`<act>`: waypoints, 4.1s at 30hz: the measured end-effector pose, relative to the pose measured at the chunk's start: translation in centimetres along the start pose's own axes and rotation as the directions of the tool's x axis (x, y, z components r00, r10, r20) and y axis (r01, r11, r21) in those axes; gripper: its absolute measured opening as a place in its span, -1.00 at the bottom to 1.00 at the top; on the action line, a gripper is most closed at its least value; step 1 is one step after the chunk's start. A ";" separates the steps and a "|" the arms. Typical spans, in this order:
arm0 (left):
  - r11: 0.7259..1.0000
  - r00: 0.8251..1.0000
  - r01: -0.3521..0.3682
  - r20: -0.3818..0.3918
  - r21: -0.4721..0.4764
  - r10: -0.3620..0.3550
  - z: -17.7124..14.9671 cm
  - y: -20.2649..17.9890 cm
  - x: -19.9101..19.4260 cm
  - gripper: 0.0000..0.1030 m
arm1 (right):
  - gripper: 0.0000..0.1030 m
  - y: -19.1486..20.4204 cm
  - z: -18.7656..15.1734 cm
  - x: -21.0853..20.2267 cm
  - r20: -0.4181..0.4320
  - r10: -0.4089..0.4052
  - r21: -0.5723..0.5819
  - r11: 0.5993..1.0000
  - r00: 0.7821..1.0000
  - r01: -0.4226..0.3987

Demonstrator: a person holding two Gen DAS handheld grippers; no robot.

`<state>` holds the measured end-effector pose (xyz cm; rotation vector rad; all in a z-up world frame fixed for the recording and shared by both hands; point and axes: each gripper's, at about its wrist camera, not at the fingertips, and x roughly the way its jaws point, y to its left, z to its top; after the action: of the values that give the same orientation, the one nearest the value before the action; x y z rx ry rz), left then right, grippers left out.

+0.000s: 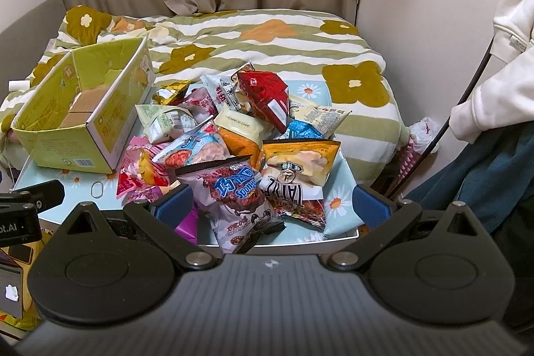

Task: Organize snacks
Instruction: 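Grasp purple snack bag with left gripper while right gripper grasps blue Sponge bag, then carry both bags into the yellow box and open both grippers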

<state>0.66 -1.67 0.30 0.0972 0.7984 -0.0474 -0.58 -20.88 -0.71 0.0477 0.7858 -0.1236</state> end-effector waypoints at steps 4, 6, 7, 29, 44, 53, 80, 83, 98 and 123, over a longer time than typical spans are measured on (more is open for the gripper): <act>1.000 1.000 0.002 0.001 0.001 -0.002 0.1 0.0 0.0 1.00 | 1.00 0.0 0.0 -0.1 0.000 0.000 0.002 1.000 1.000 0.000; 1.000 1.000 0.004 0.001 0.000 -0.004 0.1 0.1 0.0 1.00 | 1.00 0.1 0.1 0.2 0.001 0.000 0.000 1.000 1.000 0.000; 1.000 1.000 0.005 0.000 0.000 -0.005 0.2 0.1 0.0 1.00 | 1.00 0.1 0.2 0.1 0.002 0.000 0.000 1.000 1.000 0.000; 0.987 0.954 0.121 -0.262 -0.105 -0.145 0.4 -2.1 12.4 1.00 | 1.00 -0.9 0.4 9.4 -0.083 0.182 -0.143 0.971 0.980 -0.192; 0.958 0.896 0.132 -0.384 -0.254 -0.225 -1.4 -2.2 19.0 0.77 | 1.00 -0.6 -1.4 17.1 -0.277 0.377 -0.208 0.875 0.884 -0.438; 0.961 0.905 0.131 -0.366 -0.244 -0.216 -1.2 -2.3 19.0 0.63 | 0.93 -0.6 -1.9 18.8 -0.329 0.402 -0.194 0.857 0.855 -0.478; 0.960 0.943 0.174 -0.245 -0.221 -0.227 1.8 -2.0 10.5 0.58 | 0.39 -2.0 3.2 13.6 -0.228 0.439 -0.185 0.857 0.869 -0.481; 0.962 0.958 0.162 -0.197 -0.221 -0.207 3.1 -0.6 9.5 0.58 | 0.39 -1.1 4.7 12.9 -0.204 0.444 -0.192 0.856 0.873 -0.480; 0.974 0.997 0.077 0.031 -0.211 -0.072 13.0 13.8 10.7 0.58 | 0.39 11.9 14.8 12.1 -0.066 0.450 -0.273 0.850 0.891 -0.450; 0.997 0.994 0.075 -0.081 0.016 -0.074 19.8 24.7 30.3 0.88 | 0.39 31.6 23.0 25.9 -0.138 0.234 -0.086 0.965 0.962 -0.247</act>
<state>37.81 20.67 -5.98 0.0874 0.8824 -0.1223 37.76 5.96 -2.91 0.0541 0.9057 0.1522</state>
